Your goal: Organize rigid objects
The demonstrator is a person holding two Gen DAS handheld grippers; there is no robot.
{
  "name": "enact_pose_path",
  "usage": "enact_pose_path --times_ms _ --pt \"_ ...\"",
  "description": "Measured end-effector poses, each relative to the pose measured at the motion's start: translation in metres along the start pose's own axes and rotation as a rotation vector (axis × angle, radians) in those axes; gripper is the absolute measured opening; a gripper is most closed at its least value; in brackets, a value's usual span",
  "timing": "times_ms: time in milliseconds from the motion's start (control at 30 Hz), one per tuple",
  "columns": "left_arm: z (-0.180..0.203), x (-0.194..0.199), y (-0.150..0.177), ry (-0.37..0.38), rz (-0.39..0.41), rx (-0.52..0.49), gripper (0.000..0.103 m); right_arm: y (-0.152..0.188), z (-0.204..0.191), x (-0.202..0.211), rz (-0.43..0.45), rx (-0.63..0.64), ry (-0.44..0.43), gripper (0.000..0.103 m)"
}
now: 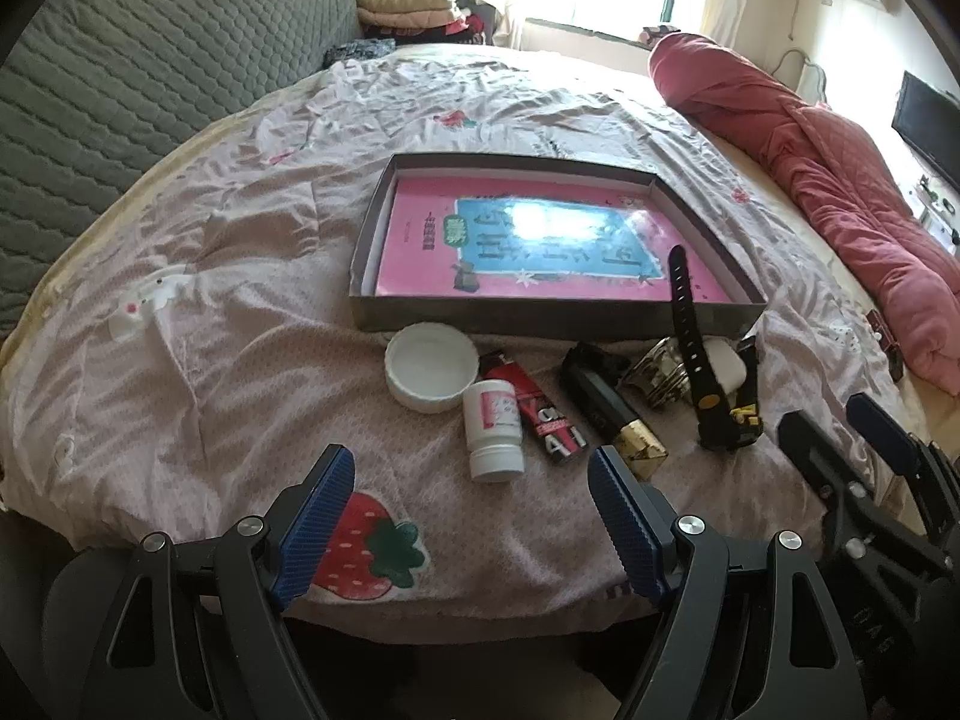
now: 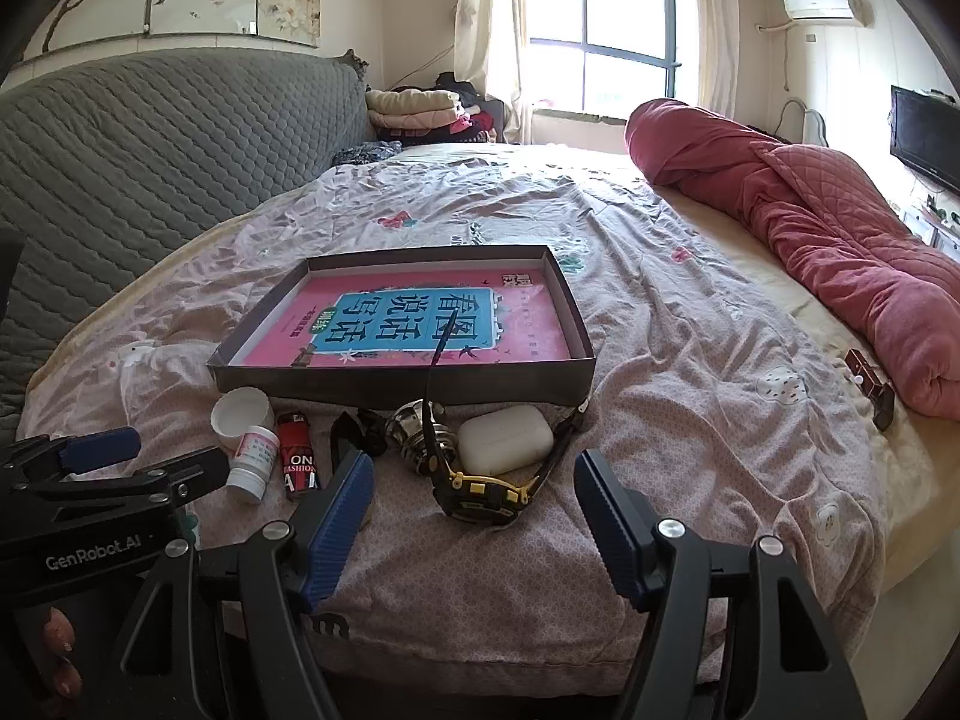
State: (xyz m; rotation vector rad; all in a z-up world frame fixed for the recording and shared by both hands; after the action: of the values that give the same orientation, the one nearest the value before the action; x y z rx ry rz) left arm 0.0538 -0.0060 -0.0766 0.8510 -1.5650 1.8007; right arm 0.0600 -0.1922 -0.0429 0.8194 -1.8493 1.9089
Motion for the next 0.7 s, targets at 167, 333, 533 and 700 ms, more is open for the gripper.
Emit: enact_pose_path --times_ms 167,333,533,700 --pt "-0.011 -0.005 0.005 0.000 -0.023 0.020 0.081 0.000 0.000 0.000 0.007 0.006 0.008 0.069" --pt "-0.017 -0.016 0.010 0.008 -0.061 0.055 0.081 0.000 0.002 -0.002 0.004 0.007 0.012 0.069" --pt "-0.012 -0.026 0.014 0.017 -0.090 0.060 0.081 0.000 0.003 -0.004 0.001 0.013 0.010 0.069" --pt "-0.014 -0.035 0.015 0.002 -0.108 0.073 0.081 0.004 0.004 -0.012 -0.027 0.007 -0.008 0.069"
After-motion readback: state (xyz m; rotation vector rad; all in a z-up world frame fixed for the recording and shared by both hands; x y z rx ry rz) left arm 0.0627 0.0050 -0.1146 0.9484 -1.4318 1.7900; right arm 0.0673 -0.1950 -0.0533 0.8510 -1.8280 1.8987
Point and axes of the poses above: each gripper's, at about its wrist camera, not at the fingertips, and x roughly against the way its jaws point, z to its right, y to its underside, the point moved 10 cm from there along -x, roughly the way its jaws point, and after that the axes turned 1 degree about y, right-handed, at the moved point
